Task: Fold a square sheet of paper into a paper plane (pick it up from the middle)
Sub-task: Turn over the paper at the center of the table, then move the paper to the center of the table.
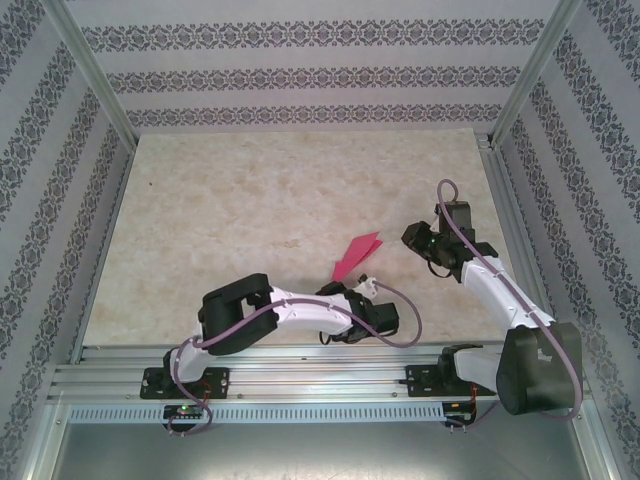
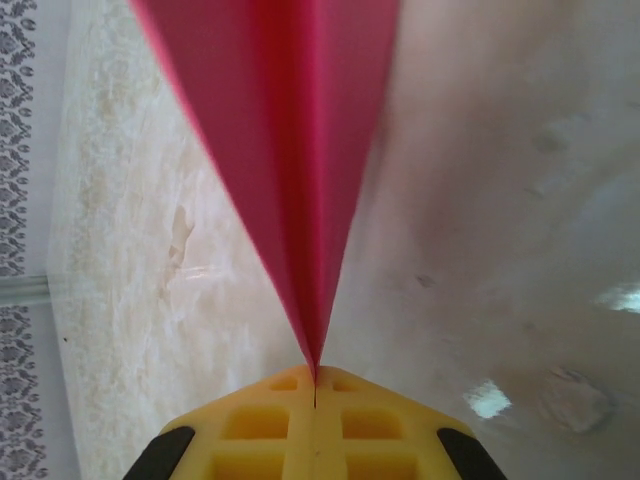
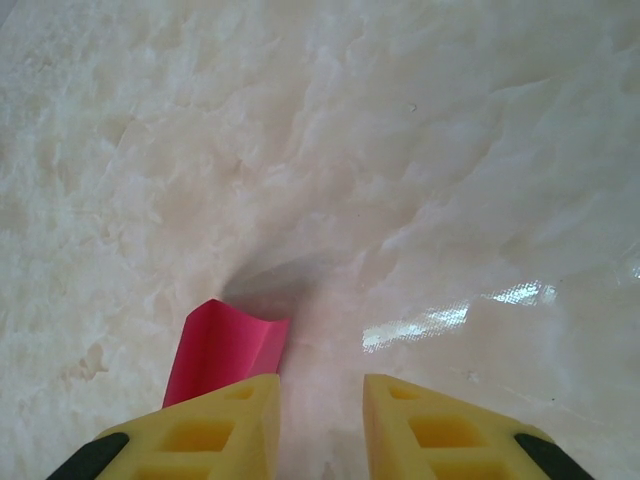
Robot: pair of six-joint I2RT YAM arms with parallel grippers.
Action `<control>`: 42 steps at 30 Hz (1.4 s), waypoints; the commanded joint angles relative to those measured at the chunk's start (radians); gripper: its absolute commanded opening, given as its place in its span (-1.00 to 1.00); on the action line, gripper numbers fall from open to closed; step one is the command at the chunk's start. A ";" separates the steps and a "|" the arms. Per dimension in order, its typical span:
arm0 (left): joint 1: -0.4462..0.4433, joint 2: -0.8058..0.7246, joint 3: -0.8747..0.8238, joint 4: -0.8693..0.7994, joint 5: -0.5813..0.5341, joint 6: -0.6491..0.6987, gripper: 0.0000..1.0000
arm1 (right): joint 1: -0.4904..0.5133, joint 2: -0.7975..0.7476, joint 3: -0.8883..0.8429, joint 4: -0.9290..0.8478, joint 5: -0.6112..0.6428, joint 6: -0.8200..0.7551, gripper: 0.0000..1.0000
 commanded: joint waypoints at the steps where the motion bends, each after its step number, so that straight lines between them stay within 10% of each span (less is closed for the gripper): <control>1: -0.023 0.027 0.006 -0.038 -0.054 0.021 -1.00 | -0.007 -0.015 -0.013 0.003 0.001 -0.020 -0.44; 16: -0.026 -0.159 -0.071 0.132 0.490 0.217 -0.36 | -0.009 -0.049 -0.015 -0.048 -0.011 -0.045 -0.38; 27: 0.136 -0.521 -0.223 0.267 0.802 0.061 -0.06 | 0.023 -0.062 0.019 -0.201 -0.073 -0.120 -0.38; 34: 0.350 -0.440 -0.185 0.371 1.200 -0.052 -0.73 | 0.123 -0.146 -0.129 -0.134 -0.132 0.017 -0.40; 42: 0.373 -0.314 -0.149 0.377 1.324 -0.067 -0.80 | 0.222 -0.127 -0.164 -0.090 -0.053 0.092 -0.38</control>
